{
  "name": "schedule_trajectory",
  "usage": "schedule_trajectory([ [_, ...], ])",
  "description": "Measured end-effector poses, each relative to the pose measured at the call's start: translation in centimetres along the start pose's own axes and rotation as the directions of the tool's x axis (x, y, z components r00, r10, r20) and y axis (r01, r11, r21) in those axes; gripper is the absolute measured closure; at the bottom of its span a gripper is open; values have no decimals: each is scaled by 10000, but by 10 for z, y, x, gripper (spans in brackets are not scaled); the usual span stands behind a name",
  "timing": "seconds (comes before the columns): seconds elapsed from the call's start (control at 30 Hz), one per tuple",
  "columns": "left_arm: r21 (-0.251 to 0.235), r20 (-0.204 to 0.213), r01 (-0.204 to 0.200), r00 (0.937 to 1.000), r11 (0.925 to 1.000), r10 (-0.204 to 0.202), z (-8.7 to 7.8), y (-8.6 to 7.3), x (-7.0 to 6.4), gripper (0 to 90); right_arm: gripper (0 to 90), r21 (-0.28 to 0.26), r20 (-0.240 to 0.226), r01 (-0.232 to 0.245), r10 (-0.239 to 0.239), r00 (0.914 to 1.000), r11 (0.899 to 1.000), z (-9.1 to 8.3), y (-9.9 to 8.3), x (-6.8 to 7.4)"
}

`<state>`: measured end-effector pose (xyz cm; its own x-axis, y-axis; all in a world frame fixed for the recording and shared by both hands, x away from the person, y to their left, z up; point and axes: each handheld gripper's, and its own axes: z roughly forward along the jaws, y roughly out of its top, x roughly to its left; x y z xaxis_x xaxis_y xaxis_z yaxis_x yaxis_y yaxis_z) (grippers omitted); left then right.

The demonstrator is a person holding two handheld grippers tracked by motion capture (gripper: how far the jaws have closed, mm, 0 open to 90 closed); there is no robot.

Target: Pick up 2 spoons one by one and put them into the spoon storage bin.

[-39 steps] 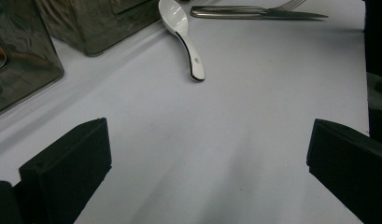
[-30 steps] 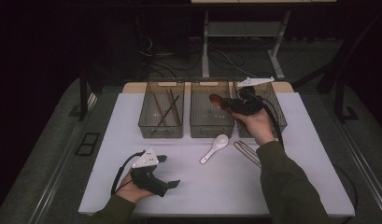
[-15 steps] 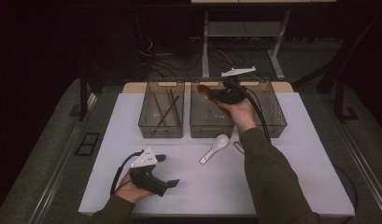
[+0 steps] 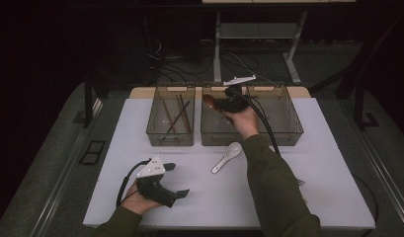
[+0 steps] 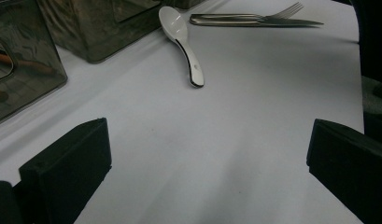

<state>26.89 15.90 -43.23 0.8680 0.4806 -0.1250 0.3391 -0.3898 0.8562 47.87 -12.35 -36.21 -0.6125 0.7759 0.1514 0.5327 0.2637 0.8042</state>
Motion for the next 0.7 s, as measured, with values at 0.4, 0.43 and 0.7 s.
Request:
schedule_trajectory([
  [0.4, 42, -21, -39, 10000, 10000, 39, 0, 0, 0, 0, 736, 1144, 270, -29, -2, 9996, 9934, 10, -16, -6],
  [0.43, 18, -20, -52, 10000, 10000, 52, 0, 0, 0, 0, 711, 1162, 209, -23, -1, 9998, 9932, 9, -16, -7],
  [0.7, 47, -32, -27, 10000, 10000, 27, 0, 0, 0, 0, 628, 895, 3, 26, -26, 10000, 9960, -5, -17, -11],
])
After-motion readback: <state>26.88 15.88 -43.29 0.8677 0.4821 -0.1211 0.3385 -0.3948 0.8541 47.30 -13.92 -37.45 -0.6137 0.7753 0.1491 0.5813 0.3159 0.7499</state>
